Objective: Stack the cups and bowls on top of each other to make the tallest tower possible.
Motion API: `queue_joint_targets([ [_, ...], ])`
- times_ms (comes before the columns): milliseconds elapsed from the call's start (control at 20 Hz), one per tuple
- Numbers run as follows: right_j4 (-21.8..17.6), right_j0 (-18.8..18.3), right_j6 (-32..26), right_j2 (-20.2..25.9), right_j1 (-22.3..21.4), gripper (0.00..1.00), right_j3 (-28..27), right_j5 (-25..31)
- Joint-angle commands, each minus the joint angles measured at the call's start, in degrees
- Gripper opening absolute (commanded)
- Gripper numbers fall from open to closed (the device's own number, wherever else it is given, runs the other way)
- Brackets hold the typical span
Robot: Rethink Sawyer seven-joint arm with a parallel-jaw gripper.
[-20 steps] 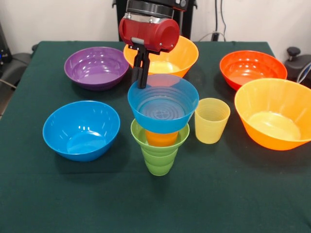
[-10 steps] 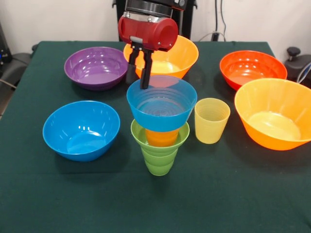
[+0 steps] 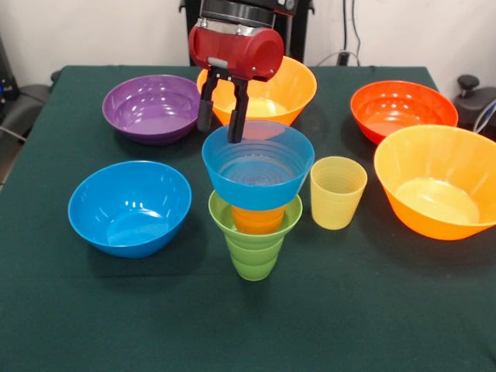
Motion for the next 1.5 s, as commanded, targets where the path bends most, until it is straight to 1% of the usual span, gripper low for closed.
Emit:
queue_joint_targets([
  [50,-0.7,-0.2,8.2,3.4,0.5,1.0,2.8,2.2],
  [200,-0.6,-0.6,8.4,3.9,0.0,1.0,2.8,2.2],
  [300,-0.2,-0.9,8.5,4.2,-1.8,1.0,2.9,3.2],
  [350,0.3,-0.5,8.4,3.5,-2.4,1.0,2.3,4.1],
  [400,1.1,0.4,7.8,2.0,-3.8,1.0,1.1,6.9],
  [450,1.4,0.7,7.6,1.3,-4.6,1.0,0.4,8.6],
  [500,1.9,1.0,7.1,0.2,-6.0,1.0,-0.9,11.9],
  [600,2.2,1.0,6.6,-0.9,-8.3,1.0,-3.2,16.4],
  [700,2.4,0.8,6.3,-1.7,-9.5,1.0,-5.8,18.7],
  [800,2.5,-0.6,5.9,-0.9,-10.6,1.0,-7.9,19.1],
  [950,2.9,-2.3,5.5,0.2,-11.6,1.0,-10.8,21.6],
  [1000,3.3,-3.0,5.4,0.8,-12.0,1.0,-12.1,22.9],
  [1150,2.7,-3.2,5.5,-1.2,-11.7,1.0,-16.7,28.4],
  [1200,2.0,-4.2,4.4,-1.7,-11.8,1.0,-18.0,30.8],
  [1250,1.7,-5.1,3.5,-1.5,-12.0,1.0,-18.0,31.8],
  [1350,0.7,-8.7,-0.7,-0.2,-12.7,1.0,-17.5,33.9],
  [1400,0.2,-11.6,-4.1,1.3,-13.1,1.0,-16.9,34.8],
  [1450,-0.2,-13.1,-5.9,2.2,-13.3,1.0,-16.2,34.7],
  [1500,-0.8,-16.1,-9.7,4.0,-13.5,1.0,-15.6,35.3],
])
